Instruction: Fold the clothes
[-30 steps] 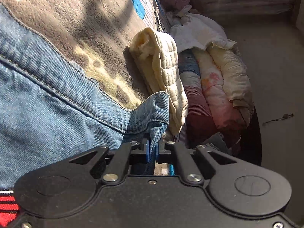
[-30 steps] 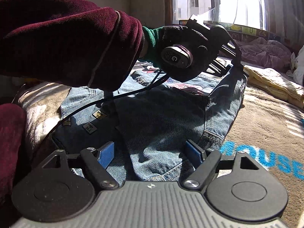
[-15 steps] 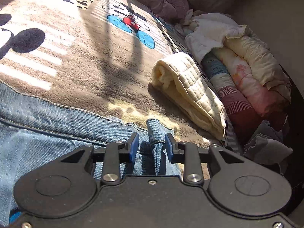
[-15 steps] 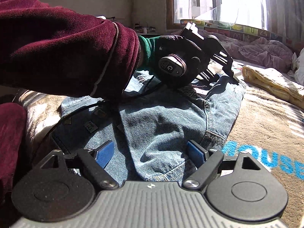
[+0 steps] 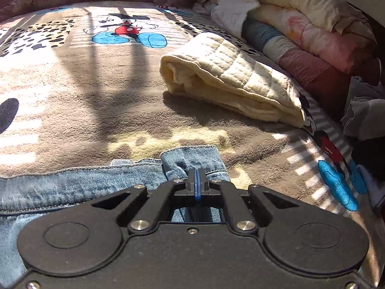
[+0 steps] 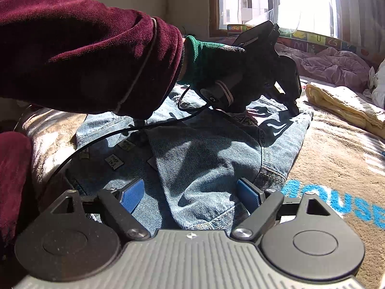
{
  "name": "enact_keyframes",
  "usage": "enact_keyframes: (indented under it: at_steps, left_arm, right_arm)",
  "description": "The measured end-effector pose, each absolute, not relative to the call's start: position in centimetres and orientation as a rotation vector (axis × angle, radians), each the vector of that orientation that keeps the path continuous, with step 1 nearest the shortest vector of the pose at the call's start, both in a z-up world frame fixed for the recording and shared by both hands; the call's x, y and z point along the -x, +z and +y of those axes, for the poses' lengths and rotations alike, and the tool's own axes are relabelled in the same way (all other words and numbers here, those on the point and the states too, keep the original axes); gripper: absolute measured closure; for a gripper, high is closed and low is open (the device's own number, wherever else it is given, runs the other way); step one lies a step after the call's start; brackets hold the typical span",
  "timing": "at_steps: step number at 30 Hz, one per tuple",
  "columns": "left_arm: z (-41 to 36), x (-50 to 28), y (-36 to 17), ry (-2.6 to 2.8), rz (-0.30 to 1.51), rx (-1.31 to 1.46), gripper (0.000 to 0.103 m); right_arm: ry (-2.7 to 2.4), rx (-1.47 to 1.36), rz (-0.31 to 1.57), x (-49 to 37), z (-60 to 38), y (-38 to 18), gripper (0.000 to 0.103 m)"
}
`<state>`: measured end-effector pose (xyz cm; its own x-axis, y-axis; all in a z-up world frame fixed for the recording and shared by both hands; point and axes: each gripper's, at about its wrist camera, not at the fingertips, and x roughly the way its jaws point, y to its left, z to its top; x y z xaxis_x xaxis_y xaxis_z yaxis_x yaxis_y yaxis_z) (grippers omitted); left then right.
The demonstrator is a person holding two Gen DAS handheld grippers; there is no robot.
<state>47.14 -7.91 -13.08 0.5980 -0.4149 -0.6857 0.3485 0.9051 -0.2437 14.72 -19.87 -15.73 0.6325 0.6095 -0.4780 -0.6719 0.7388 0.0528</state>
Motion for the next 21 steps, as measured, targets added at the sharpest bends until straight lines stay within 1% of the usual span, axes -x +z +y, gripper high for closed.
enact_keyframes:
  at_steps: [5,8,11,13,14,15,16,18,21]
  left_arm:
    - [-8.4,-44.2,-11.6,-0.472,0.748,0.006,0.099]
    - [-8.9,-44.6,-12.5,-0.424,0.761,-0.034,0.097]
    - [-9.0,-45.0,-12.8,-0.380,0.778,-0.040,0.100]
    - [-9.6,-44.5,-12.0,-0.391,0.727,-0.045,0.099]
    - [-10.0,-44.4,-11.9,-0.398,0.710,-0.047,0.097]
    - [-10.4,-44.9,-12.3,-0.393,0.727,-0.048,0.096]
    - [-10.7,-45.5,-13.0,-0.378,0.761,-0.052,0.093]
    - [-10.5,-47.0,-14.5,-0.363,0.819,-0.022,0.092]
    - [-9.5,-47.1,-12.4,-0.354,0.822,0.058,0.092]
  right_arm:
    - [0.743,0.128,0.498,-14.8,-20.1,-15.7,0.019]
    - [0.744,0.129,0.497,-14.7,-20.1,-15.8,0.019]
    - [0.741,0.131,0.497,-14.7,-20.0,-15.7,0.019]
    - [0.740,0.133,0.497,-14.7,-19.9,-15.8,0.019]
    - [0.739,0.135,0.497,-14.7,-19.8,-15.8,0.019]
    - [0.738,0.137,0.497,-14.7,-19.9,-15.8,0.019]
    - [0.738,0.137,0.498,-14.7,-19.9,-15.8,0.019]
    - [0.739,0.134,0.499,-14.7,-19.9,-15.8,0.019]
    - [0.739,0.140,0.498,-14.7,-19.8,-15.8,0.018]
